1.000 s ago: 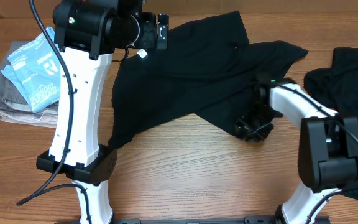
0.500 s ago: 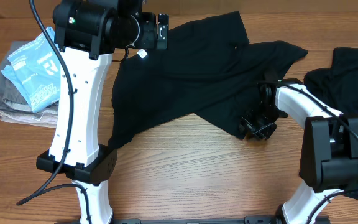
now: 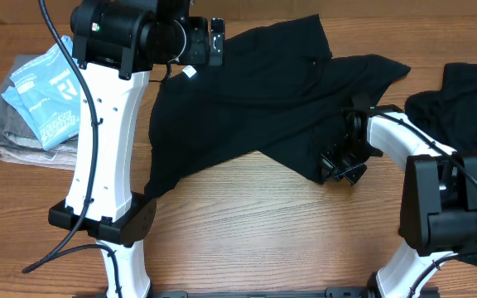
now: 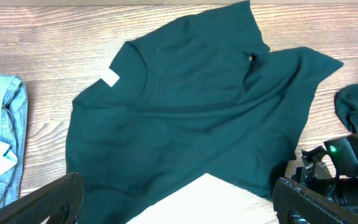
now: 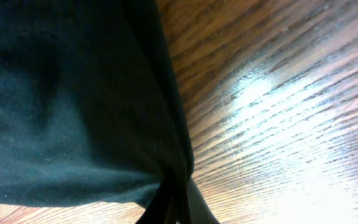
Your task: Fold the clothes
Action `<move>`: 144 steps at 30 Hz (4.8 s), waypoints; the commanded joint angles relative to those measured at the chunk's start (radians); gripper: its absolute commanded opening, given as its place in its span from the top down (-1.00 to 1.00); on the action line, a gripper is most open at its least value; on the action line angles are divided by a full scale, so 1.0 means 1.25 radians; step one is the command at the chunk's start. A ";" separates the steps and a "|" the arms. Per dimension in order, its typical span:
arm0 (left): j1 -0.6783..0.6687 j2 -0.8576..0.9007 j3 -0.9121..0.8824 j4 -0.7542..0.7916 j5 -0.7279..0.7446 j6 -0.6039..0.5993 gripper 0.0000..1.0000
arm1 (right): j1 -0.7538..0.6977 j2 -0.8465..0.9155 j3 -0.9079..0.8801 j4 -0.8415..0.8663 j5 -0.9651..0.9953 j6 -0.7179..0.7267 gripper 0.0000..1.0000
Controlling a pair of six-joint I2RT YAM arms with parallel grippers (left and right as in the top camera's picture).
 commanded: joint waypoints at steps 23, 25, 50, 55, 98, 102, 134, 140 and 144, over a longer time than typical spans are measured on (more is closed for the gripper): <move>0.099 -0.018 -0.113 -0.068 -0.160 -0.164 -1.00 | 0.008 0.025 -0.027 -0.001 0.052 0.001 0.92; 0.132 -0.018 -0.167 -0.068 -0.138 -0.163 -1.00 | 0.008 0.025 -0.027 -0.002 0.052 0.001 0.92; 0.342 -0.294 -1.074 0.151 0.070 0.092 -0.53 | 0.008 0.025 -0.027 0.003 0.052 0.001 0.92; 0.263 -0.294 -1.257 0.317 0.074 0.057 -0.53 | 0.008 0.025 -0.027 0.010 0.053 0.000 0.92; 0.291 -0.294 -1.512 0.850 -0.094 -0.056 0.92 | -0.248 0.025 -0.027 -0.240 0.315 -0.027 0.93; 0.298 -0.294 -1.512 0.866 -0.096 -0.062 0.92 | -0.308 0.025 -0.027 -0.277 0.337 -0.026 0.92; 0.296 -0.294 -1.512 0.662 0.022 -0.128 0.92 | -0.335 0.025 0.087 -0.516 0.398 -0.020 0.92; 0.296 -0.294 -1.512 0.631 0.030 -0.126 0.17 | -0.335 0.025 0.087 -0.516 0.396 -0.020 0.54; 0.296 -0.295 -1.486 0.594 0.073 -0.114 -0.29 | -0.335 0.025 0.087 -0.512 0.354 -0.061 -0.06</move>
